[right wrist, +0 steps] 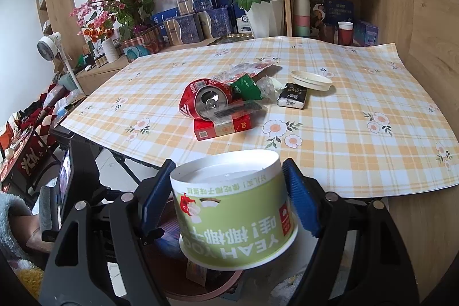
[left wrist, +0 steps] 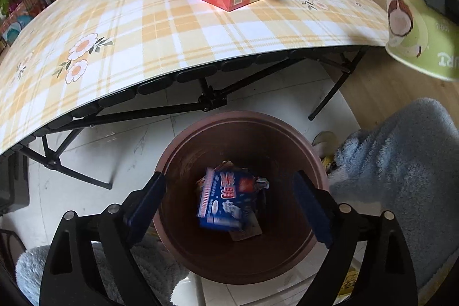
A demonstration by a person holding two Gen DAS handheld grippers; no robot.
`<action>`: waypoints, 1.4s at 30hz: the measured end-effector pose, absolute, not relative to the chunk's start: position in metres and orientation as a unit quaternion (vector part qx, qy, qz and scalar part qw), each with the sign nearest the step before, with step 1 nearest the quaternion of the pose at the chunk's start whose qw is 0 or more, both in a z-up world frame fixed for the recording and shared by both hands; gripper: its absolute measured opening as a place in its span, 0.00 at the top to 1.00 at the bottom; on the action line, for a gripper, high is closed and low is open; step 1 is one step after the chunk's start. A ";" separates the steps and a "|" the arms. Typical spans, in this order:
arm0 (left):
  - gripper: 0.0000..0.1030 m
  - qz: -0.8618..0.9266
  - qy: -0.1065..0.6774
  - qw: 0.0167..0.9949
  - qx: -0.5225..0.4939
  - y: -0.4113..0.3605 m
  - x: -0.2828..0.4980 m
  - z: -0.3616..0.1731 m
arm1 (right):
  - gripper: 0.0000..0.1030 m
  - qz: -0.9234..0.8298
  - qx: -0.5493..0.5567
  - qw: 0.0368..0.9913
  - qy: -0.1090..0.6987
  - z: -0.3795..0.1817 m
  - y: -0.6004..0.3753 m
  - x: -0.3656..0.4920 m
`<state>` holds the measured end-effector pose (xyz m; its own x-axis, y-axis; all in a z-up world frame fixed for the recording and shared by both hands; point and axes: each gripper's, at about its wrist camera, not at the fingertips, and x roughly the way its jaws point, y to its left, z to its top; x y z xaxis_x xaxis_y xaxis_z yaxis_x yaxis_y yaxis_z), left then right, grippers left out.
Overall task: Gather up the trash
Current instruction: 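Carry the green paper cup over the bin and open the right tool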
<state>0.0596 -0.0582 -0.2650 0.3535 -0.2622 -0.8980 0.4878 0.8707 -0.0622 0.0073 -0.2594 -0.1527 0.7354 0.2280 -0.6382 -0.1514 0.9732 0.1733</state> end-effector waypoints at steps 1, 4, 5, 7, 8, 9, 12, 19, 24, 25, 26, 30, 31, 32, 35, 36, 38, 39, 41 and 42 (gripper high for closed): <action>0.14 -0.229 0.519 0.817 0.104 -0.056 0.060 -0.264 | 0.26 0.102 0.054 0.930 0.350 -0.153 -0.259 0.007; 0.13 -0.214 0.512 0.828 0.082 -0.045 0.061 -0.259 | 0.26 0.103 0.052 0.929 0.352 -0.154 -0.257 0.007; 0.13 -0.209 0.508 0.832 0.073 -0.040 0.062 -0.256 | 0.26 0.104 0.051 0.928 0.354 -0.155 -0.256 0.007; 0.11 -0.196 0.497 0.844 0.049 -0.029 0.064 -0.247 | 0.26 0.106 0.048 0.927 0.357 -0.157 -0.254 0.007; 0.10 -0.190 0.492 0.849 0.040 -0.024 0.065 -0.244 | 0.26 0.108 0.045 0.926 0.360 -0.159 -0.252 0.007; 0.10 -0.183 0.486 0.854 0.027 -0.017 0.067 -0.239 | 0.26 0.110 0.043 0.925 0.362 -0.160 -0.251 0.007; 0.10 -0.165 0.468 0.869 -0.003 0.001 0.072 -0.224 | 0.26 0.118 0.036 0.921 0.370 -0.165 -0.245 0.007; 0.09 -0.103 0.396 0.912 0.012 0.040 0.073 -0.184 | 0.26 0.132 0.015 0.911 0.391 -0.180 -0.227 0.010; 0.07 -0.081 0.362 0.929 -0.001 0.066 0.060 -0.170 | 0.26 0.144 -0.002 0.901 0.408 -0.194 -0.211 0.015; 0.06 -0.079 0.359 0.930 -0.008 0.071 0.057 -0.170 | 0.26 0.147 -0.006 0.900 0.411 -0.197 -0.207 0.016; 0.06 -0.076 0.359 0.930 -0.015 0.074 0.054 -0.171 | 0.26 0.153 -0.011 0.897 0.415 -0.201 -0.202 0.017; 0.06 -0.058 0.371 0.926 -0.040 0.084 0.056 -0.178 | 0.26 0.164 -0.031 0.888 0.429 -0.214 -0.188 0.020; 0.06 -0.057 0.373 0.925 -0.040 0.084 0.056 -0.179 | 0.26 0.166 -0.034 0.885 0.433 -0.216 -0.186 0.021; 0.06 -0.057 0.376 0.924 -0.041 0.084 0.057 -0.181 | 0.26 0.168 -0.036 0.883 0.437 -0.218 -0.184 0.022; 0.06 -0.059 0.382 0.921 -0.043 0.083 0.059 -0.184 | 0.26 0.172 -0.042 0.880 0.441 -0.221 -0.179 0.023; 0.06 -0.060 0.384 0.920 -0.047 0.084 0.060 -0.185 | 0.26 0.174 -0.043 0.880 0.441 -0.221 -0.177 0.022; 0.06 -0.062 0.389 0.918 -0.053 0.085 0.062 -0.188 | 0.26 0.174 -0.044 0.879 0.442 -0.222 -0.176 0.023; 0.06 -0.061 0.391 0.916 -0.058 0.086 0.063 -0.189 | 0.26 0.174 -0.045 0.878 0.443 -0.223 -0.176 0.023; 0.06 -0.060 0.393 0.915 -0.063 0.088 0.064 -0.190 | 0.26 0.174 -0.044 0.878 0.445 -0.224 -0.177 0.023; 0.06 -0.059 0.394 0.915 -0.064 0.087 0.064 -0.190 | 0.26 0.174 -0.042 0.877 0.446 -0.225 -0.178 0.023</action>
<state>0.0641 0.0867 -0.1903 0.6820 -0.1589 -0.7139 0.0585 0.9848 -0.1633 0.0227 -0.1777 -0.2247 0.5424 0.2671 -0.7965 -0.3428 0.9359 0.0804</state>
